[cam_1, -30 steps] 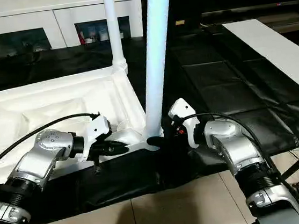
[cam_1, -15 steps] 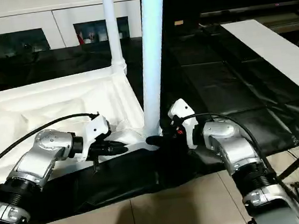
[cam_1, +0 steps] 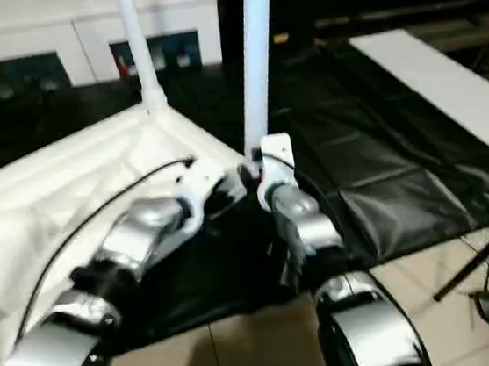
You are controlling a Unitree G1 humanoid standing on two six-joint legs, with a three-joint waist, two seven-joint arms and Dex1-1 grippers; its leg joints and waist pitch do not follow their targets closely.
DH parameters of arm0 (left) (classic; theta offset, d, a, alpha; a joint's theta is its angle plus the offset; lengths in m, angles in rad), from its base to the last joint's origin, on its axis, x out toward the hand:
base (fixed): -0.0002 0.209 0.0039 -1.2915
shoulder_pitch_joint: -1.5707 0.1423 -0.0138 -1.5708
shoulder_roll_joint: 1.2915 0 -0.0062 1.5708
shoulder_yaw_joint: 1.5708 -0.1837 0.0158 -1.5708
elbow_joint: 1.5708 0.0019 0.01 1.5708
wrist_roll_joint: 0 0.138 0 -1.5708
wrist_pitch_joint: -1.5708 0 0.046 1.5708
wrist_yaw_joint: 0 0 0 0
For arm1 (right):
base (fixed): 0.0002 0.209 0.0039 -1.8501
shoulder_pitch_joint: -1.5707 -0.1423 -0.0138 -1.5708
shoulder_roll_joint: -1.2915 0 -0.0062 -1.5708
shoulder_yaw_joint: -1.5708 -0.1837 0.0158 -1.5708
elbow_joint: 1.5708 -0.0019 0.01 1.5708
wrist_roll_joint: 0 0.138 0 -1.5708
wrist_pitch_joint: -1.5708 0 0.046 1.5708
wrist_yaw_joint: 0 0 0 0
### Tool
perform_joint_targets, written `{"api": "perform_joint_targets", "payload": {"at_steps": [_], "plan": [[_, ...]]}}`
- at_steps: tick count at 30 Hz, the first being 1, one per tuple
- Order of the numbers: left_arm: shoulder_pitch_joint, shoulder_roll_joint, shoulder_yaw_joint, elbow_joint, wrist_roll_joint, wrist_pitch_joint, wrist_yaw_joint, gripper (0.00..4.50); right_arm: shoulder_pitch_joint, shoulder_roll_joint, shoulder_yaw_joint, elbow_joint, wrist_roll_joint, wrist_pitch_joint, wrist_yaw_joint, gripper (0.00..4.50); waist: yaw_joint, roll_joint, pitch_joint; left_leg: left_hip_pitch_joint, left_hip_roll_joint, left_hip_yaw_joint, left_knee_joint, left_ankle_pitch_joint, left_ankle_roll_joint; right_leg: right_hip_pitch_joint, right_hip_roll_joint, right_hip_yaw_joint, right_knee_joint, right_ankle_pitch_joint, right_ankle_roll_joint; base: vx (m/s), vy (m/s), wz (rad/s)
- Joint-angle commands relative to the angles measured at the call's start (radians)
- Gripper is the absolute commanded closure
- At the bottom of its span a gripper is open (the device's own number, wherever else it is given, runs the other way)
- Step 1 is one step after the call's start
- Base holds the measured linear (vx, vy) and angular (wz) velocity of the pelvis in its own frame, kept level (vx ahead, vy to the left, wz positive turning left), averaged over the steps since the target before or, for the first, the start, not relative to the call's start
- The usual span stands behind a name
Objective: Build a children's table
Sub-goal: Rotate leg to tighten
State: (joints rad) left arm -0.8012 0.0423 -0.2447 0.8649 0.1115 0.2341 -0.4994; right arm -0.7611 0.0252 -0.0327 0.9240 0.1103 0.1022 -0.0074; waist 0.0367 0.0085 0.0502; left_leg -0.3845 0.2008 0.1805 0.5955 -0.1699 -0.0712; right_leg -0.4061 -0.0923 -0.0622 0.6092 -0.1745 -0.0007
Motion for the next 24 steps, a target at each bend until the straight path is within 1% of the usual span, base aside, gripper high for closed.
{"api": "perform_joint_targets", "payload": {"at_steps": [1, 2, 3, 4, 5, 6, 7, 8, 9, 10, 11, 12, 13, 14, 15, 16, 17, 18, 19, 20, 21, 22, 23, 24], "plan": [[-0.013, -0.015, 0.024, 0.041, 0.005, -0.041, 0.078, 4.50, -0.018, 0.045, 0.026, 0.013, 0.001, -0.028, 0.042, 1.81, 0.002, -0.003, -0.075, 0.015, 0.016, -0.002, -0.067, -0.188, 0.041, 0.053, -0.042, 0.034, -0.065, -0.090, -0.238, 0.000, 0.000, 0.00], [-0.019, -0.016, 0.033, 0.050, 0.001, -0.050, 0.086, 4.50, -0.018, 0.051, 0.026, 0.002, 0.008, -0.052, 0.074, 1.81, 0.003, -0.002, -0.075, 0.015, 0.016, -0.002, -0.067, -0.188, 0.045, 0.053, -0.042, 0.034, -0.066, -0.090, -0.239, 0.000, 0.000, 0.00], [-0.019, -0.015, 0.032, 0.050, 0.002, -0.051, 0.085, 4.50, -0.017, 0.050, 0.027, -0.001, 0.007, -0.055, 0.076, 1.46, 0.004, -0.002, -0.073, 0.016, 0.017, -0.001, -0.068, -0.200, 0.048, 0.052, -0.043, 0.034, -0.069, -0.105, -0.238, 0.000, 0.000, 0.00], [-0.016, 0.000, 0.023, 0.047, 0.010, -0.070, 0.064, 4.50, -0.006, 0.038, 0.032, -0.038, -0.001, -0.095, 0.099, 1.25, 0.004, -0.006, -0.072, 0.016, 0.017, -0.001, -0.069, -0.208, 0.049, 0.051, -0.042, 0.033, -0.071, -0.122, -0.235, 0.000, 0.000, 0.00], [-0.016, 0.000, 0.023, 0.047, 0.010, -0.070, 0.064, 4.50, -0.006, 0.038, 0.032, -0.038, -0.001, -0.095, 0.099, 1.11, 0.006, -0.003, -0.071, 0.019, 0.018, -0.001, -0.069, -0.223, 0.047, 0.050, -0.044, 0.033, -0.073, -0.149, -0.230, 0.000, 0.000, 0.00], [0.003, 0.022, 0.018, 0.021, 0.003, -0.077, 0.015, 4.50, 0.021, 0.004, 0.039, -0.092, -0.013, -0.104, 0.119, 1.11, 0.006, -0.004, -0.071, 0.015, 0.018, -0.003, -0.071, -0.227, 0.047, 0.053, -0.045, 0.033, -0.072, -0.163, -0.225, 0.000, 0.000, 0.00], [0.003, 0.022, 0.018, 0.021, 0.003, -0.077, 0.015, 4.50, 0.021, 0.004, 0.039, -0.092, -0.013, -0.104, 0.119, 1.05, 0.008, -0.004, -0.068, 0.014, 0.018, -0.003, -0.073, -0.235, 0.049, 0.052, -0.044, 0.032, -0.075, -0.173, -0.214, 0.000, 0.000, 0.00], [0.015, 0.037, 0.017, 0.004, -0.001, -0.073, -0.012, 4.50, 0.040, -0.017, 0.039, -0.122, -0.011, -0.099, 0.142, 1.05, 0.001, -0.004, -0.069, 0.008, 0.017, -0.008, -0.075, -0.227, 0.045, 0.059, -0.044, 0.031, -0.071, -0.177, -0.206, 0.000, 0.000, 0.00], [0.023, 0.046, 0.016, -0.006, -0.003, -0.071, -0.028, 4.50, 0.051, -0.029, 0.039, -0.140, -0.010, -0.096, 0.155, 1.05, 0.000, -0.004, -0.069, 0.014, 0.019, -0.005, -0.073, -0.234, 0.046, 0.052, -0.043, 0.032, -0.076, -0.184, -0.205, 0.000, 0.000, 0.00], [0.056, 0.083, -0.001, -0.055, -0.007, -0.085, -0.110, 4.50, 0.105, -0.075, 0.040, -0.228, 0.019, -0.058, 0.241, 1.05, 0.001, -0.005, -0.069, 0.016, 0.020, -0.005, -0.072, -0.233, 0.047, 0.051, -0.043, 0.032, -0.076, -0.182, -0.209, 0.000, 0.000, 0.00], [0.065, 0.095, -0.005, -0.070, -0.008, -0.084, -0.129, 4.50, 0.123, -0.089, 0.041, -0.258, 0.033, -0.043, 0.274, 1.05, 0.006, -0.005, -0.069, 0.014, 0.021, -0.004, -0.071, -0.219, 0.060, 0.057, -0.043, 0.034, -0.074, -0.154, -0.211, 0.000, 0.000, 0.00], [0.077, 0.111, -0.010, -0.089, -0.010, -0.087, -0.158, 4.50, 0.147, -0.113, 0.048, -0.298, 0.046, -0.021, 0.325, 1.05, 0.006, -0.006, -0.069, 0.012, 0.022, -0.004, -0.070, -0.207, 0.064, 0.056, -0.044, 0.035, -0.070, -0.137, -0.216, 0.000, 0.000, 0.00], [0.077, 0.111, -0.010, -0.089, -0.010, -0.087, -0.158, 4.50, 0.147, -0.113, 0.048, -0.298, 0.046, -0.021, 0.325, 1.05, 0.008, -0.005, -0.073, 0.014, 0.020, -0.003, -0.068, -0.185, 0.072, 0.057, -0.042, 0.034, -0.066, -0.104, -0.225, 0.000, 0.000, 0.00], [0.101, 0.142, -0.023, -0.128, -0.024, -0.092, -0.238, 4.50, 0.189, -0.164, 0.065, -0.360, 0.056, 0.002, 0.405, 1.05, 0.007, -0.006, -0.070, 0.013, 0.018, -0.003, -0.069, -0.192, 0.071, 0.057, -0.040, 0.032, -0.069, -0.117, -0.232, 0.000, 0.000, 0.00], [0.101, 0.142, -0.023, -0.128, -0.024, -0.092, -0.238, 4.50, 0.189, -0.165, 0.066, -0.360, 0.056, 0.002, 0.406, 1.05, 0.008, -0.004, -0.068, 0.014, 0.022, -0.003, -0.071, -0.210, 0.068, 0.055, -0.044, 0.033, -0.072, -0.146, -0.231, 0.000, 0.000, 0.00], [0.113, 0.162, -0.033, -0.148, -0.030, -0.104, -0.282, 4.50, 0.214, -0.192, 0.072, -0.399, 0.069, 0.023, 0.461, 1.05, 0.006, -0.003, -0.068, 0.014, 0.022, -0.002, -0.071, -0.217, 0.064, 0.053, -0.043, 0.034, -0.072, -0.157, -0.231, 0.000, 0.000, 0.00], [0.127, 0.189, -0.044, -0.176, -0.046, -0.101, -0.350, 4.50, 0.238, -0.233, 0.090, -0.437, 0.071, 0.032, 0.530, 1.05, 0.008, -0.001, -0.067, 0.018, 0.023, -0.003, -0.073, -0.235, 0.060, 0.052, -0.041, 0.033, -0.075, -0.175, -0.230, 0.000, 0.000, 0.00], [0.141, 0.211, -0.051, -0.204, -0.056, -0.096, -0.402, 4.50, 0.259, -0.266, 0.106, -0.474, 0.075, 0.045, 0.587, 1.05, 0.008, 0.001, -0.065, 0.015, 0.025, -0.004, -0.075, -0.243, 0.055, 0.054, -0.041, 0.035, -0.075, -0.175, -0.228, 0.000, 0.000, 0.00], [0.156, 0.236, -0.061, -0.240, -0.073, -0.106, -0.472, 4.50, 0.280, -0.306, 0.129, -0.514, 0.082, 0.059, 0.661, 1.05, 0.011, -0.001, -0.067, 0.019, 0.027, -0.004, -0.075, -0.248, 0.053, 0.052, -0.040, 0.035, -0.073, -0.169, -0.230, 0.000, 0.000, 0.00], [0.174, 0.271, -0.077, -0.291, -0.098, -0.099, -0.574, 4.50, 0.302, -0.360, 0.154, -0.563, 0.116, 0.099, 0.782, 1.05, 0.013, 0.002, -0.066, 0.018, 0.028, -0.004, -0.075, -0.249, 0.056, 0.053, -0.042, 0.036, -0.071, -0.161, -0.235, 0.000, 0.000, 0.00], [0.174, 0.271, -0.077, -0.291, -0.098, -0.099, -0.574, 4.50, 0.302, -0.360, 0.154, -0.563, 0.116, 0.099, 0.782, 1.05, 0.012, 0.001, -0.065, 0.017, 0.028, -0.003, -0.076, -0.255, 0.057, 0.052, -0.041, 0.037, -0.071, -0.161, -0.238, 0.000, 0.000, 0.00], [0.180, 0.284, -0.085, -0.308, -0.106, -0.099, -0.611, 4.50, 0.309, -0.379, 0.164, -0.580, 0.128, 0.109, 0.830, 1.05, 0.011, 0.001, -0.065, 0.017, 0.028, -0.003, -0.076, -0.259, 0.055, 0.050, -0.041, 0.036, -0.070, -0.162, -0.242, 0.000, 0.000, 0.00], [0.187, 0.293, -0.091, -0.324, -0.109, -0.086, -0.637, 4.50, 0.318, -0.402, 0.178, -0.597, 0.137, 0.125, 0.883, 1.05, 0.012, 0.001, -0.064, 0.020, 0.029, -0.003, -0.077, -0.266, 0.053, 0.048, -0.042, 0.037, -0.072, -0.169, -0.243, 0.000, 0.000, 0.00], [0.187, 0.294, -0.091, -0.324, -0.109, -0.085, -0.638, 4.50, 0.318, -0.403, 0.179, -0.598, 0.138, 0.126, 0.887, 1.05, 0.014, 0.001, -0.063, 0.022, 0.030, -0.002, -0.077, -0.280, 0.048, 0.046, -0.042, 0.037, -0.073, -0.189, -0.242, 0.000, 0.000, 0.00]]}}
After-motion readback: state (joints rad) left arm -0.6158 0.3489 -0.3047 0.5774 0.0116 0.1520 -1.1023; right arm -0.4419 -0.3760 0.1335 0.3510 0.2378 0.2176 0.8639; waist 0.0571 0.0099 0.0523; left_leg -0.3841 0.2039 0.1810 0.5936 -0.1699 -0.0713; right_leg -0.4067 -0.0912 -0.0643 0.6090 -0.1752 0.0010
